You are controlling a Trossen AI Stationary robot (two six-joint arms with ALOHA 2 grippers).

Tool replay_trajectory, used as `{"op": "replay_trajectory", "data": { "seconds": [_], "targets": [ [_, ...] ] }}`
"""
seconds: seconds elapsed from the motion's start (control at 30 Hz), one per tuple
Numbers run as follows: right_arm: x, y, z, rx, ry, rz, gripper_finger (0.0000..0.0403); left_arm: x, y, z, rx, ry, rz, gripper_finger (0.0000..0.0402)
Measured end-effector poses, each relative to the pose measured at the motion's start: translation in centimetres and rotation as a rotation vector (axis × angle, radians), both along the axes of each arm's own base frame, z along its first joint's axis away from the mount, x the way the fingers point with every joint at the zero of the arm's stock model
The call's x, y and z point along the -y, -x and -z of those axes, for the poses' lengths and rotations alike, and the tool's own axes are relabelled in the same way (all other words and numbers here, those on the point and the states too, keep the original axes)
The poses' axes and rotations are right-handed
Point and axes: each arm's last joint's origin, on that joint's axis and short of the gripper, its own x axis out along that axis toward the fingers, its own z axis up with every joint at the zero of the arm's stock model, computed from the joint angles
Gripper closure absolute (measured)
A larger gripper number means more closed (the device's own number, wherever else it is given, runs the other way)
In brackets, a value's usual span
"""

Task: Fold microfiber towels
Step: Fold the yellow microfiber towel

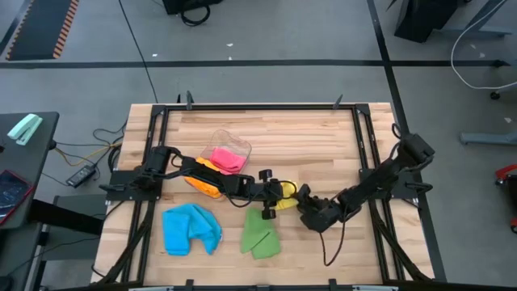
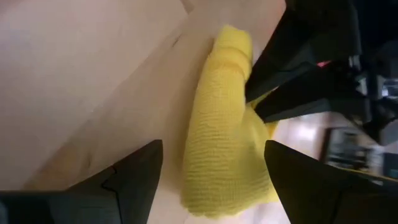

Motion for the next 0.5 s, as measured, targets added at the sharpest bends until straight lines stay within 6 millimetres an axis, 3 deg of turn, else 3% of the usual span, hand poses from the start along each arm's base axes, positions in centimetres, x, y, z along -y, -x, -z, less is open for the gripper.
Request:
{"op": "replay_trajectory", "data": {
  "seconds": [0.27, 0.5],
  "targets": [
    [1.2, -0.9, 0.1, -0.021, 0.138, -0.028, 0.0109, 0.0, 0.0, 0.0, 0.000, -0.002, 0.000, 0.0295],
    [2.5, -1.6, 0.0, -0.048, 0.064, -0.042, 0.0140, 0.0, 0.0, 0.1, 0.004, -0.002, 0.000, 0.0295]
  ]
}}
